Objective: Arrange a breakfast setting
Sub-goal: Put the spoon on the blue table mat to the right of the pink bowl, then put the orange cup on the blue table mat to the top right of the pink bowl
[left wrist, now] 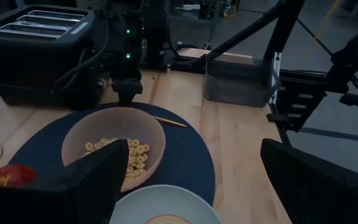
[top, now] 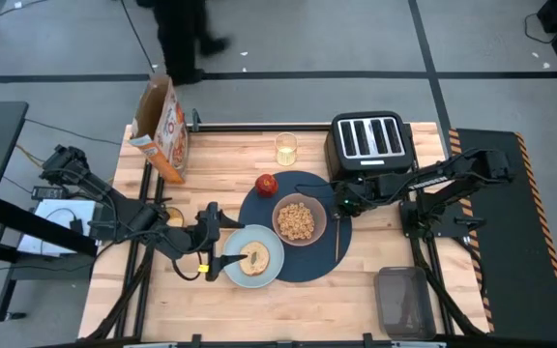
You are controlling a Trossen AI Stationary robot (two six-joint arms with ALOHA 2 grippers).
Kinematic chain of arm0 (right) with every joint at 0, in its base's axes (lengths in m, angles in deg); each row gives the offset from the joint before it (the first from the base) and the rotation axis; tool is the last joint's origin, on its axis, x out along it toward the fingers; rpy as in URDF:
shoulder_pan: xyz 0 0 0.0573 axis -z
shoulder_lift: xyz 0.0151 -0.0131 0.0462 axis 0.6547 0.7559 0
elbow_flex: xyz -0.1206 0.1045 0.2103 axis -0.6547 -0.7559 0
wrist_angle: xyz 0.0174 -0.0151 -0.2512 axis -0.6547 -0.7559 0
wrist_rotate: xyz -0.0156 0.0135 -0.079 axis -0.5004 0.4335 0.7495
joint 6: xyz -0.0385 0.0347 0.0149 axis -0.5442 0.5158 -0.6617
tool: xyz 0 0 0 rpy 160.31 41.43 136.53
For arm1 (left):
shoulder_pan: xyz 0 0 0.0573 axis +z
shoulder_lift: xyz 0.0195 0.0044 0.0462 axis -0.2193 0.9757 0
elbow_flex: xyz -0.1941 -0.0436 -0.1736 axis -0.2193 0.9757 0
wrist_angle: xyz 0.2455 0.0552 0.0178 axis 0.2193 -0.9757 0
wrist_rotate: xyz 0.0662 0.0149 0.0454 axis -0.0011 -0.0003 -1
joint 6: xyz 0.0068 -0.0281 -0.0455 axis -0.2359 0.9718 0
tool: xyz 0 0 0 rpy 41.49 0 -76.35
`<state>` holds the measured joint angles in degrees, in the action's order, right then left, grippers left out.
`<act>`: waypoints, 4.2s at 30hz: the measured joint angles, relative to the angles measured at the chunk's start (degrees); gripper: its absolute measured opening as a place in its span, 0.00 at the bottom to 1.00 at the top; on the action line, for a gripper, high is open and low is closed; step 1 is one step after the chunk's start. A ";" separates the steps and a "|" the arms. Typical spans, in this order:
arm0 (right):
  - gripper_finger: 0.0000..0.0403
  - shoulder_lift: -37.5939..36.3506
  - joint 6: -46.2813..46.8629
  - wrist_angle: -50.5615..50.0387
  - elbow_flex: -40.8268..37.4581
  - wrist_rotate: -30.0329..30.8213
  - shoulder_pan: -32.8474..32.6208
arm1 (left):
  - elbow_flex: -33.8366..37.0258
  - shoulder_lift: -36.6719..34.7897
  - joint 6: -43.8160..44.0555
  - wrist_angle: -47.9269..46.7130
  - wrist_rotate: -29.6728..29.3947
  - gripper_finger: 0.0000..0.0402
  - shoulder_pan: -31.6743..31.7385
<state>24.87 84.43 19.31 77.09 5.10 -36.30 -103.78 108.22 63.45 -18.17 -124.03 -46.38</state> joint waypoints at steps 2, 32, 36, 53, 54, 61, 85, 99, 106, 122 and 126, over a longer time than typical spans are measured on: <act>0.18 0.00 -0.98 -0.21 0.42 -0.06 0.02 | 0.00 0.00 0.00 0.02 0.02 0.92 0.00; 0.31 -0.09 -15.85 -25.56 27.61 28.32 -15.32 | -21.95 -0.24 35.02 -55.42 11.05 0.92 -0.02; 0.31 -0.09 -20.52 -23.12 28.45 31.48 -15.44 | -24.46 0.39 45.92 -70.59 16.48 0.90 -2.39; 0.31 -0.09 -28.67 -20.28 28.45 31.89 -14.49 | -2.09 0.46 49.71 -69.96 28.27 0.77 1.86; 0.31 -0.09 -28.73 -20.24 28.45 31.77 -14.49 | -1.36 0.46 47.93 -68.49 28.97 0.75 2.28; 0.31 -0.09 -31.82 -18.10 28.43 31.72 -14.27 | 0.92 0.46 39.96 -66.49 30.39 0.50 4.86; 0.51 8.83 -88.29 0.94 42.76 12.97 -18.32 | -14.64 0.45 -37.36 -63.59 29.10 0.03 8.83; 0.74 23.82 -76.97 2.69 57.48 -1.97 -13.32 | -18.49 4.66 -54.28 -58.42 24.09 0.03 10.35; 0.94 30.99 -73.41 8.66 57.37 -4.89 -11.22 | -20.38 4.00 -54.04 -62.91 22.17 0.03 10.23; 0.96 35.61 -70.26 23.83 57.35 -10.10 -7.75 | -25.88 4.06 -55.27 -61.07 16.46 0.03 10.75; 0.93 35.69 -69.59 23.68 57.35 -10.35 -7.78 | -25.77 4.13 -56.87 -59.69 16.72 0.04 11.42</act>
<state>60.56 14.84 42.99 134.44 -5.24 -44.08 -129.55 112.35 6.58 -77.86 -107.30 -34.96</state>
